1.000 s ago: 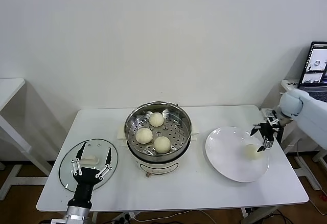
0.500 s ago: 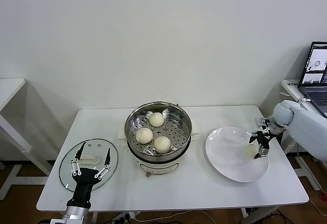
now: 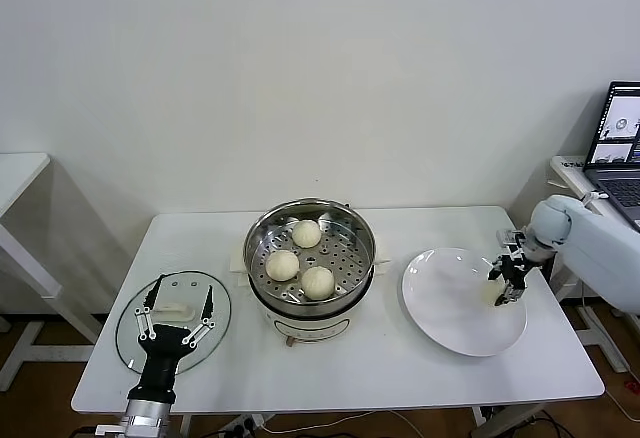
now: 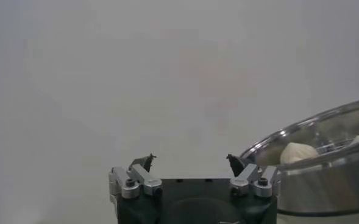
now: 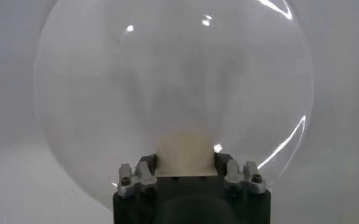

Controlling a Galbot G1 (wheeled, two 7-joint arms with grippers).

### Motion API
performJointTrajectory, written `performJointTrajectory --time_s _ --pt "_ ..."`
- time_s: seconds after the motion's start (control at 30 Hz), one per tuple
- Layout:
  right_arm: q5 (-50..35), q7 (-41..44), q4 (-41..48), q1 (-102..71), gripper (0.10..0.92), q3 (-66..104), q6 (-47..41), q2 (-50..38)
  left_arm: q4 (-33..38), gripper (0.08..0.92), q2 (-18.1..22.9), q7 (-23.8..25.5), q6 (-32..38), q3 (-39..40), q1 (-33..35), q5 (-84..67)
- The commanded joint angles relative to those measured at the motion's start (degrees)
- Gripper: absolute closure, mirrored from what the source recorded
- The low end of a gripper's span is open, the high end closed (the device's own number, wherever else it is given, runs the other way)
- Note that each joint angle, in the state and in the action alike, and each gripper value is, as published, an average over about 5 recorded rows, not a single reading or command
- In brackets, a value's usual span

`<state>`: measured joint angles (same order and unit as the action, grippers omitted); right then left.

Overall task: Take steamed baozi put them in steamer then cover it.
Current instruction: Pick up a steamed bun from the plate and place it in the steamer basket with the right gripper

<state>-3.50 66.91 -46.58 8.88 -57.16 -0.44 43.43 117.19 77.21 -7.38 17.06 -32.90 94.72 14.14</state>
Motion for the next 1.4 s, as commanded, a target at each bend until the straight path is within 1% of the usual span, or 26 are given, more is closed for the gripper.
performJointTrajectory --time_s 0.03,0.1,0.2,0.37,0.47,0.6,0.73,1.0,1.4 --pt "-6.8 8.7 -3.5 17.0 0.384 -8.8 0.5 2.8 0.1 0.177 -0.3 0.0 -0.1 0.3 -0.4 -0.1" --pt "-11.0 11.4 -4.9 23.5 0.387 -13.3 0.5 5.1 0.2 0.177 -0.4 -0.1 -0.1 0.4 -0.5 -0.2" --pt "-17.1 12.8 -8.0 31.2 0.394 -18.7 -0.7 8.9 0.5 0.177 -0.7 -0.2 -0.1 0.5 -0.5 -0.4" --pt "-26.3 11.2 -14.2 37.1 0.397 -23.2 -3.8 15.2 0.9 0.177 -0.7 -0.3 -0.3 0.5 -0.5 -0.4" --pt "-29.1 9.1 -17.0 37.9 0.397 -24.4 -5.0 18.6 1.0 0.177 -0.6 -0.3 -0.3 0.4 -0.5 -0.4" --pt "-29.7 6.5 -19.4 37.7 0.397 -25.5 -6.1 22.5 0.9 0.177 -0.5 -0.3 -0.3 0.4 -0.4 -0.4" --pt "-29.4 4.6 -19.8 36.4 0.397 -26.5 -6.9 25.6 0.8 0.177 -0.4 -0.4 -0.2 0.3 -0.4 -0.4" --pt "-27.1 1.9 -17.6 32.4 0.397 -28.0 -7.9 29.7 0.8 0.177 -0.3 -0.4 -0.1 0.2 -0.6 -0.5" --pt "-22.5 -0.2 -13.9 27.5 0.389 -29.6 -8.0 32.0 0.9 0.177 -0.2 -0.5 0.1 -0.5 -0.6 -0.8"
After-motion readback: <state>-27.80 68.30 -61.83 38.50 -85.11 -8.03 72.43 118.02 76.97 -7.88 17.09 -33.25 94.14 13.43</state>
